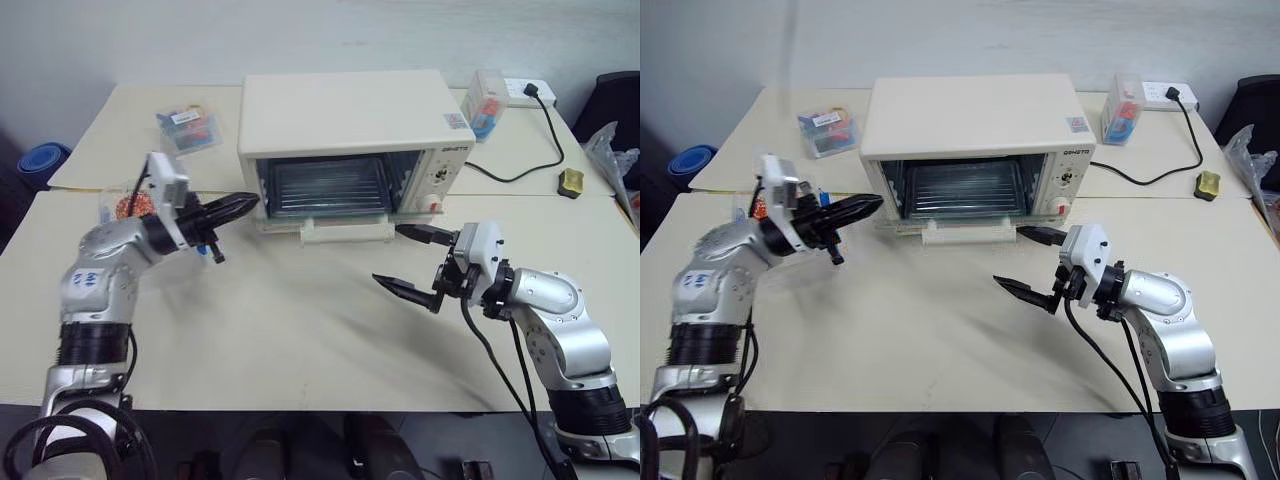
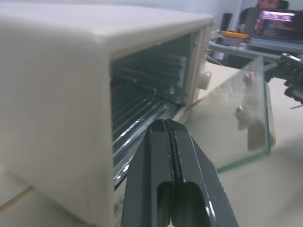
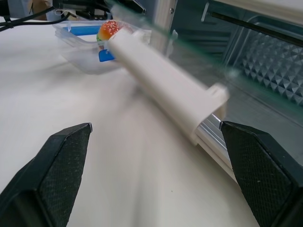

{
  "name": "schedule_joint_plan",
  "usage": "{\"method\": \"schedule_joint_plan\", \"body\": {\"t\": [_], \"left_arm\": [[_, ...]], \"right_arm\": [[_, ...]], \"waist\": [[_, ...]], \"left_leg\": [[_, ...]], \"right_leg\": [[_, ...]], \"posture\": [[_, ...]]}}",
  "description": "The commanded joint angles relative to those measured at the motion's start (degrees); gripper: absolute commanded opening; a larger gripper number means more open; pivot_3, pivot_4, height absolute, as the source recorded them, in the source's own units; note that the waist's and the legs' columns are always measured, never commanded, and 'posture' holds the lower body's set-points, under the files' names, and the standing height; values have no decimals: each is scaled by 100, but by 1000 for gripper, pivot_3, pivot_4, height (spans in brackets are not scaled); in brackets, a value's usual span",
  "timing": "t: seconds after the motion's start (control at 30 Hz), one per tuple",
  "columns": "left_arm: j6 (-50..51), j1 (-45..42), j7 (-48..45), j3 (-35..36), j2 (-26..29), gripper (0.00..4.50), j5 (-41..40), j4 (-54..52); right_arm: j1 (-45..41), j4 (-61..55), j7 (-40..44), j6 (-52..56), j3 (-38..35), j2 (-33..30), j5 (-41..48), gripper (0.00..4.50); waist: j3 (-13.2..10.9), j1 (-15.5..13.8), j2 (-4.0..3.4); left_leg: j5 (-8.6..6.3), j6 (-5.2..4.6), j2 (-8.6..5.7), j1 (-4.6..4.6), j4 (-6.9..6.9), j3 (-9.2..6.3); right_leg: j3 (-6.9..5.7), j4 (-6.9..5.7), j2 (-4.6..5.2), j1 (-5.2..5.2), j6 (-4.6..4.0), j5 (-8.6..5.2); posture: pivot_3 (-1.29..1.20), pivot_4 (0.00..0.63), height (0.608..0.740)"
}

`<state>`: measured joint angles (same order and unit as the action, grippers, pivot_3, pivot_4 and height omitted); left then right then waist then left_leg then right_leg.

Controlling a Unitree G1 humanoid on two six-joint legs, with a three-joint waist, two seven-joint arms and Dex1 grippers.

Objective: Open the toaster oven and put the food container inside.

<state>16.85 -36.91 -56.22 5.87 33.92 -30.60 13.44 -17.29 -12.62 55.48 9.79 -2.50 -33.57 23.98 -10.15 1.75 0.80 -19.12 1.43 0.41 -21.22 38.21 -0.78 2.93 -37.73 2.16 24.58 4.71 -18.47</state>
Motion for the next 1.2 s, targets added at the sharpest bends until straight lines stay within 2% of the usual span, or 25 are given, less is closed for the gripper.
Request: {"method": "schedule_joint_plan", "body": {"t": [0.03,0.23,0.37,0.53,0.73,0.83,0.93,1.03,1.1,1.2], "left_arm": [[-253,-231,-304,-167,-112,105,215,230],[-263,-306,-600,-257,-218,105,335,398],[-486,-111,-953,-606,-224,105,626,296],[-824,438,-746,-1025,-250,105,1249,-47],[-1027,1042,-100,-1045,-551,105,1560,-456],[-889,1473,133,-815,-704,105,1254,-1039],[-500,1991,358,-362,-629,617,753,-2025],[-127,2860,696,705,-276,1460,193,-3172],[21,3187,849,1064,-129,2131,20,-3508],[501,4523,1277,2868,-9,2997,-458,-4071]], "right_arm": [[120,-172,-168,-148,-193,11,16,4500],[636,-376,-535,-202,-649,-79,51,4500],[1633,-471,-585,-389,-1468,-301,-1,4500],[2750,-513,-420,-878,-2356,-480,-49,4500],[2710,-664,-261,-649,-2159,-528,330,4500],[2376,-726,-175,-361,-1930,-492,667,4500],[2078,-686,-79,-442,-1679,-440,654,4500],[1737,-632,37,-689,-1249,-345,451,4500],[1646,-571,39,-898,-1136,-291,328,4500],[1366,-342,349,-1221,-1077,11,734,4500]], "waist": [[0,-17,0],[0,-33,1],[0,-119,1],[1,-160,1],[-1,-123,2],[-1,-85,2],[-1,-77,4],[-2,-4,4],[-1,-13,2],[1,12,2]], "left_leg": [[0,0,0,-1,2,-2],[1,-4,-9,-4,9,-2],[1,-5,-15,-5,6,-5],[-7,-35,-26,5,6,14],[-1,-52,-26,28,7,26],[-1,-51,-26,29,7,28],[-1,-51,-22,21,6,19],[-1,-50,-19,14,4,10],[-2,-49,-16,20,-1,10],[-1,-48,-18,23,-2,8]], "right_leg": [[-1,1,1,-1,0,0],[1,-1,9,-2,4,2],[-1,2,11,-5,5,2],[25,6,15,-8,13,6],[44,-3,12,-11,23,11],[47,-4,14,-12,23,11],[39,0,16,-10,23,11],[34,2,18,-6,23,11],[33,3,17,-7,22,10],[30,8,20,-12,21,10]], "posture": [[0,150,740],[0,150,740],[0,150,740],[0,150,740],[0,150,740],[0,150,740],[0,150,740],[0,150,740],[0,150,740],[0,150,740]]}}
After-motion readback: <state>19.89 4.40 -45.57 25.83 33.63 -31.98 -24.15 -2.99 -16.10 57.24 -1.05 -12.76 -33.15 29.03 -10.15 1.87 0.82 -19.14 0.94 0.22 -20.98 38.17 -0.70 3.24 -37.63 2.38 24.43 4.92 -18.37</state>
